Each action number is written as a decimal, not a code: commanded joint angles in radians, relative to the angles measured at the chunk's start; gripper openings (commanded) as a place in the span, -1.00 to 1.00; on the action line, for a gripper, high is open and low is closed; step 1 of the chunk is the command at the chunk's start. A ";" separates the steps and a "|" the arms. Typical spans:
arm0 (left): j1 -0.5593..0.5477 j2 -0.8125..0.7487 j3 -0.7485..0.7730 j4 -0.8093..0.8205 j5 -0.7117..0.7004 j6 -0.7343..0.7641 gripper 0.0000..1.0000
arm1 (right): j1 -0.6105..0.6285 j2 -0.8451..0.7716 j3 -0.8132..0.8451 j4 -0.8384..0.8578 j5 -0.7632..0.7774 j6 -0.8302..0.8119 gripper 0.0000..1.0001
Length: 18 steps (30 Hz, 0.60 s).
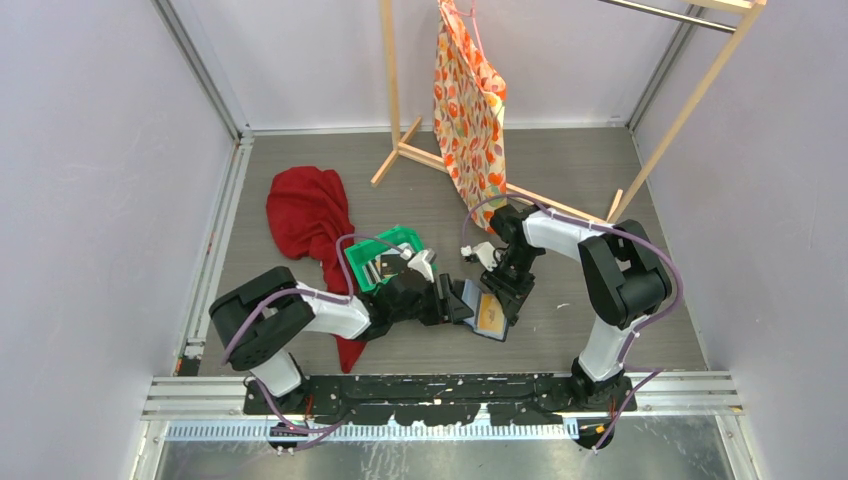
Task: Put the credit cards into the card holder
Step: Close the card holder at the center of the board.
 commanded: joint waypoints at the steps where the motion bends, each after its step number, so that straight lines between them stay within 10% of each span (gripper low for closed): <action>1: -0.005 0.034 -0.001 0.298 0.084 -0.059 0.15 | 0.013 0.032 -0.004 0.103 0.009 -0.005 -0.27; 8: -0.010 0.051 0.034 0.322 0.125 -0.070 0.13 | 0.014 0.027 -0.002 0.102 0.007 -0.002 -0.26; 18: -0.094 -0.111 0.254 -0.428 -0.140 0.142 -0.14 | 0.009 -0.006 0.011 0.103 -0.033 0.008 -0.20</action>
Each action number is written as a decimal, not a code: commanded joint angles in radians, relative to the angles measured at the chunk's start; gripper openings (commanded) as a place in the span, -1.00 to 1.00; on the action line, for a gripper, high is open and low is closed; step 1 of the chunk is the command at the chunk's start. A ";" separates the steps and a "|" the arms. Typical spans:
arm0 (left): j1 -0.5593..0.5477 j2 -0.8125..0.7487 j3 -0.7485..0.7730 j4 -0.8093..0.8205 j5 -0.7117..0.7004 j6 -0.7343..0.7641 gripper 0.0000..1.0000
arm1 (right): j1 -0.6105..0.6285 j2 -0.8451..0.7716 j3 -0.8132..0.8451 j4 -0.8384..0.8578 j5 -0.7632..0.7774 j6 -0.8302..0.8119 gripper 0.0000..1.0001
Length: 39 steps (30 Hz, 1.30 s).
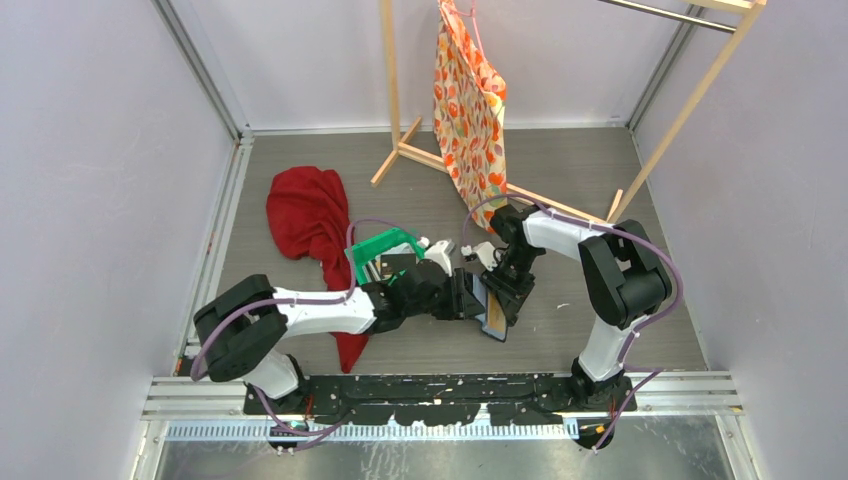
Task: Put the credit cards into the card holder
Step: Close the card holder at the center of the board.
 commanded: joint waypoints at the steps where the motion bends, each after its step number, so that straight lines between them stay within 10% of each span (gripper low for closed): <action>1: -0.028 -0.026 0.125 -0.227 -0.089 0.088 -0.19 | 0.004 -0.015 0.013 0.099 -0.048 -0.002 -0.20; 9: -0.063 0.030 0.248 -0.435 -0.192 0.121 -0.62 | -0.069 -0.086 0.024 0.067 -0.198 -0.004 -0.10; 22: -0.254 0.232 0.613 -0.922 -0.703 0.321 -0.66 | -0.302 -0.210 0.035 -0.004 -0.425 -0.065 0.14; 31: -0.315 0.404 0.818 -1.039 -0.683 0.424 0.12 | -0.397 -0.198 0.032 -0.045 -0.479 -0.089 0.14; 39: -0.301 0.269 0.672 -0.768 -0.424 0.427 0.47 | -0.411 -0.179 0.028 -0.030 -0.454 -0.071 0.14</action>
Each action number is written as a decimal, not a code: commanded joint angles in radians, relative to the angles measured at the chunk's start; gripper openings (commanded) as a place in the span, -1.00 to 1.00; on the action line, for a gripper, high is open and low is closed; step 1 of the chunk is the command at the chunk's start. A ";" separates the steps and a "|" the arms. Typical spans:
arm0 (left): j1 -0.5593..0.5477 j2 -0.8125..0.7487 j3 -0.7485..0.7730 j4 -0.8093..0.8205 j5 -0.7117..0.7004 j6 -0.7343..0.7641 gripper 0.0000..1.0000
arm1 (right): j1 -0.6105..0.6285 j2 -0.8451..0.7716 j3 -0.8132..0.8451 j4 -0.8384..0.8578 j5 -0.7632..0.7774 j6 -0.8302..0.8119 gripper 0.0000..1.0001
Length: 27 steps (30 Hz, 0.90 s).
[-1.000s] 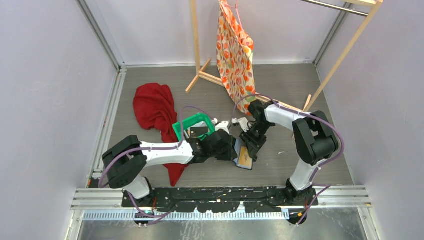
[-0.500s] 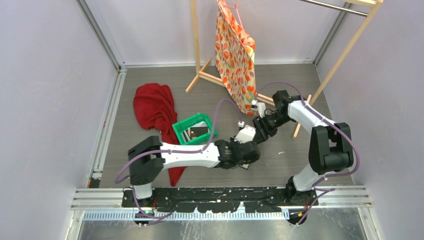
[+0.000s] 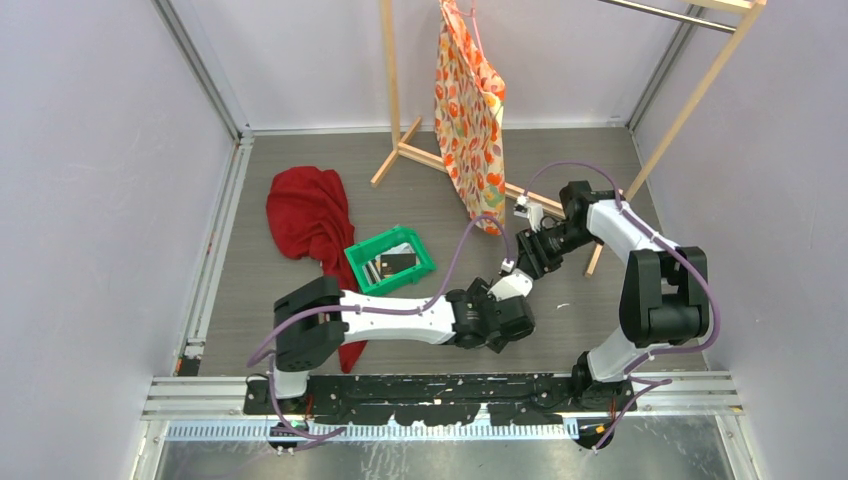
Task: Put the credit cards into the card holder
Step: Close the card holder at the center of the board.
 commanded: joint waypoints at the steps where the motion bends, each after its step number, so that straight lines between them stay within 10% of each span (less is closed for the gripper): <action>1: 0.025 -0.123 -0.097 0.215 0.211 0.005 0.46 | -0.016 0.005 0.021 -0.003 -0.012 -0.002 0.14; 13: 0.144 -0.262 -0.390 0.793 0.710 -0.112 0.45 | -0.029 -0.048 -0.016 -0.033 -0.018 -0.144 0.11; 20: 0.244 -0.257 -0.531 1.228 0.980 -0.272 0.45 | -0.031 -0.182 -0.103 -0.190 -0.133 -0.747 0.19; 27: 0.265 -0.478 -0.553 0.876 0.730 -0.059 0.32 | -0.030 -0.191 -0.185 -0.197 -0.105 -0.941 0.30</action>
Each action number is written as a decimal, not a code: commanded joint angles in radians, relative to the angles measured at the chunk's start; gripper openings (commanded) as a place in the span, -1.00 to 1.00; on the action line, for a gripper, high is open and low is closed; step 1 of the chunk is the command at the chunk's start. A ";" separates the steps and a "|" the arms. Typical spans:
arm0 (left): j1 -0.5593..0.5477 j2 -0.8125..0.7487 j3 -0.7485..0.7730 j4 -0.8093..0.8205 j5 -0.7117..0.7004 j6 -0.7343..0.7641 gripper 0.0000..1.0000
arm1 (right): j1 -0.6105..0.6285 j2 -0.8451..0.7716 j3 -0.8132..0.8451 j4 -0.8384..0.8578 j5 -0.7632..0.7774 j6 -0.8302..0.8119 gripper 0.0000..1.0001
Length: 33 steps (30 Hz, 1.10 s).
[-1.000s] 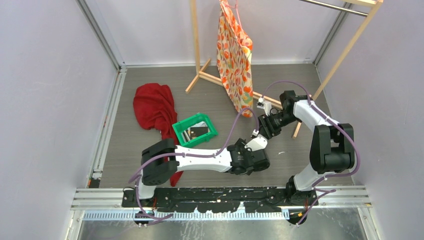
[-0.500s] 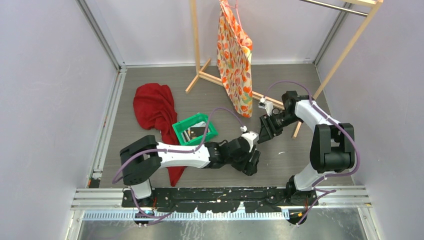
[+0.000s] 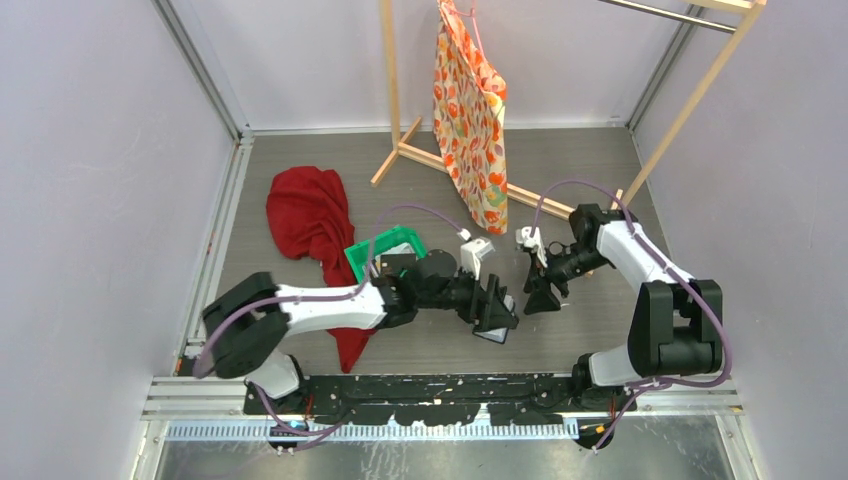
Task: Put the credit cards into the card holder
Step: Close the card holder at the center of the board.
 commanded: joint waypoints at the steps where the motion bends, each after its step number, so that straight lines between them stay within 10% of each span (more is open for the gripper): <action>1: 0.003 -0.224 -0.015 -0.182 -0.214 0.155 0.26 | -0.002 -0.031 -0.077 0.001 0.004 -0.232 0.38; 5: 0.037 -0.318 -0.141 -0.210 -0.444 0.146 0.00 | 0.020 -0.063 -0.140 0.115 0.028 -0.184 0.56; 22: 0.000 0.097 0.105 -0.343 -0.373 0.063 -0.01 | 0.318 0.001 -0.185 0.488 0.343 0.355 0.53; 33: -0.006 0.130 0.103 -0.366 -0.391 0.002 -0.03 | 0.333 0.007 -0.151 0.413 0.301 0.314 -0.51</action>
